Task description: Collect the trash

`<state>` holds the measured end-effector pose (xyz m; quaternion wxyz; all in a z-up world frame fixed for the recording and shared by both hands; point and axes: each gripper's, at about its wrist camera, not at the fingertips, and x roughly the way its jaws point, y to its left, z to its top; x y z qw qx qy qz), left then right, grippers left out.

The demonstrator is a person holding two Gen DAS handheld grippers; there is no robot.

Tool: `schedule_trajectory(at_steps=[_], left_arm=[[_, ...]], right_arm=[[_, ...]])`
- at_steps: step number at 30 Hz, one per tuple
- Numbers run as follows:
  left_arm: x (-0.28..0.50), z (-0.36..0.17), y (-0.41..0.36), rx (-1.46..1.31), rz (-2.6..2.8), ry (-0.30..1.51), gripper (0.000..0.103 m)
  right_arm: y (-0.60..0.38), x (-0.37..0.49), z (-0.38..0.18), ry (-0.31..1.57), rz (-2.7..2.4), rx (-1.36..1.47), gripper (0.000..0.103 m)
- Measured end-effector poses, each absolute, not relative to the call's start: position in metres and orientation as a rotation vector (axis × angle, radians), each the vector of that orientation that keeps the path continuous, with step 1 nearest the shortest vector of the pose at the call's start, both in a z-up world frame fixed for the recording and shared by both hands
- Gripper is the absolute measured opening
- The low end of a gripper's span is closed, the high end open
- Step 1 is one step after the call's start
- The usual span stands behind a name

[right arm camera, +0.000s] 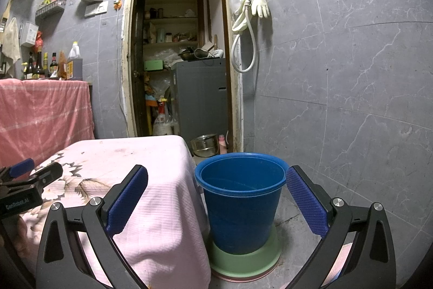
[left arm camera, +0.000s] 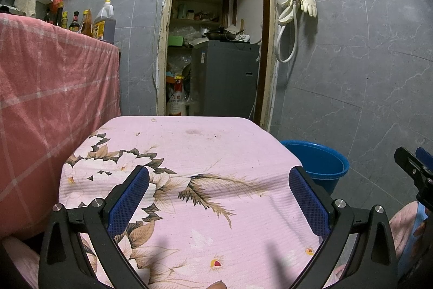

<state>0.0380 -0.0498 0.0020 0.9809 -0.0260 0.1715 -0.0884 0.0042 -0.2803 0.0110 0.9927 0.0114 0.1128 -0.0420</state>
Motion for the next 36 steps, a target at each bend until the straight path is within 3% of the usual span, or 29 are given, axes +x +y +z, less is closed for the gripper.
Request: schedule_trajectory(at_steps=[36], left_arm=[[0.0410, -0.0002, -0.0518, -0.023, -0.154, 0.335, 0.101]], right_arm=[[-0.2808, 0.0038, 0.0103, 0.229, -0.084, 0.023, 0.103]])
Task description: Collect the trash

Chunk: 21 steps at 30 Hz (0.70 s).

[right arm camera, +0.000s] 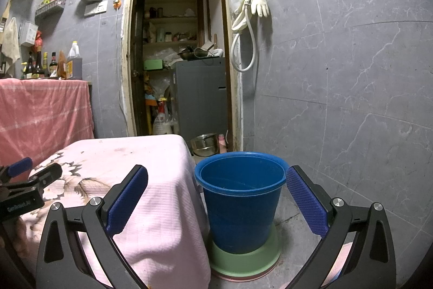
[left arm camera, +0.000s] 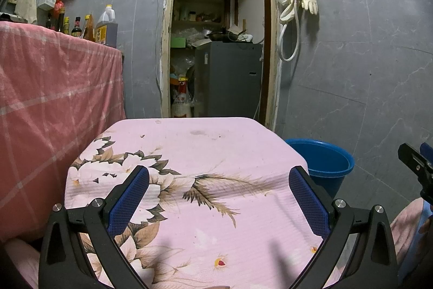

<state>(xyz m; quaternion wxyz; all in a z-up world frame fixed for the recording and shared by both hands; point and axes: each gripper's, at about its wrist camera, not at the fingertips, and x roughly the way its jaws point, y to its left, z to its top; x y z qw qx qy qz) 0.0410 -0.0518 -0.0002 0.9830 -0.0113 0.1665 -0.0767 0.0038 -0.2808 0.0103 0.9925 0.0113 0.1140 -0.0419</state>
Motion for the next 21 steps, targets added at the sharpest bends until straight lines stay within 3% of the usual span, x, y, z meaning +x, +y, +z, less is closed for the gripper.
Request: schedule_trajectory(at_steps=[21], left_arm=[[0.0404, -0.0009, -0.0501, -0.025, -0.154, 0.335, 0.101]], right_arm=[[-0.2807, 0.0036, 0.0100, 0.229, -0.084, 0.023, 0.103]])
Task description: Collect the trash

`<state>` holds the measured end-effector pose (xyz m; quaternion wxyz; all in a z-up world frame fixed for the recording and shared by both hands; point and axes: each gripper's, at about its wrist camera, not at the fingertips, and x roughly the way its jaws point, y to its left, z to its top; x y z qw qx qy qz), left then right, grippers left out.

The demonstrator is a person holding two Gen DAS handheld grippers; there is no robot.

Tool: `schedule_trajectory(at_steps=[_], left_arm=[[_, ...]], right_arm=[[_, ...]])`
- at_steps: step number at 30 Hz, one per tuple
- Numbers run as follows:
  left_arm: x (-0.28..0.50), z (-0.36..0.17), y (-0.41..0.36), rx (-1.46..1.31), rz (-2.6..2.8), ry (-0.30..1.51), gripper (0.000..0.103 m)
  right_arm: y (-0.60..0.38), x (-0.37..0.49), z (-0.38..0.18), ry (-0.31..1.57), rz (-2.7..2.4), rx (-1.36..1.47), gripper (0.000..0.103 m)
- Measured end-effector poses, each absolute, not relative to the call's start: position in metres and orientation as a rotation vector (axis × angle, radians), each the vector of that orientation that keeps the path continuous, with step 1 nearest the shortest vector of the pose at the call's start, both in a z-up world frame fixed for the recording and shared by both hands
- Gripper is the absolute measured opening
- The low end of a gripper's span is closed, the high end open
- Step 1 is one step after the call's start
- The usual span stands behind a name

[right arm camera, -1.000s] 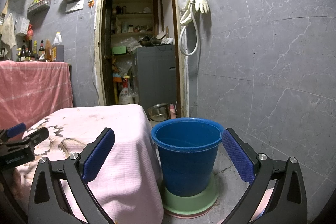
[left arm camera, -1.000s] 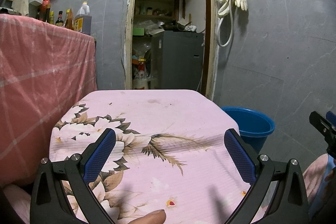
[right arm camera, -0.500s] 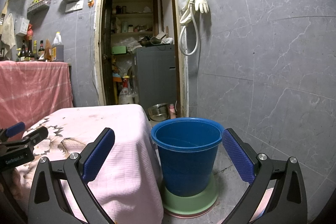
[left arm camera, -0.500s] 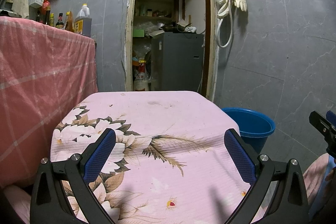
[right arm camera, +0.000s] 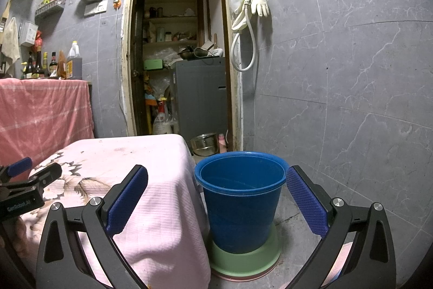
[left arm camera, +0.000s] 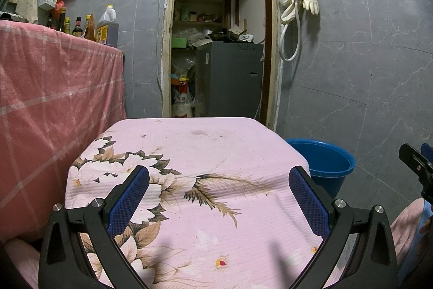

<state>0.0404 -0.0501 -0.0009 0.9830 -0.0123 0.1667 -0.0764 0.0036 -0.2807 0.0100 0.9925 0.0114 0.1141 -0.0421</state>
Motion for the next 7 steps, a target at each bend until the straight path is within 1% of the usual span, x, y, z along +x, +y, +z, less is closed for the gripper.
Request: schedule_trajectory(at_steps=[7], left_arm=[[0.0410, -0.0013, -0.0496, -0.024, -0.150, 0.337, 0.101]], right_arm=[[-0.2809, 0.0038, 0.0100, 0.229, -0.084, 0.023, 0.103]])
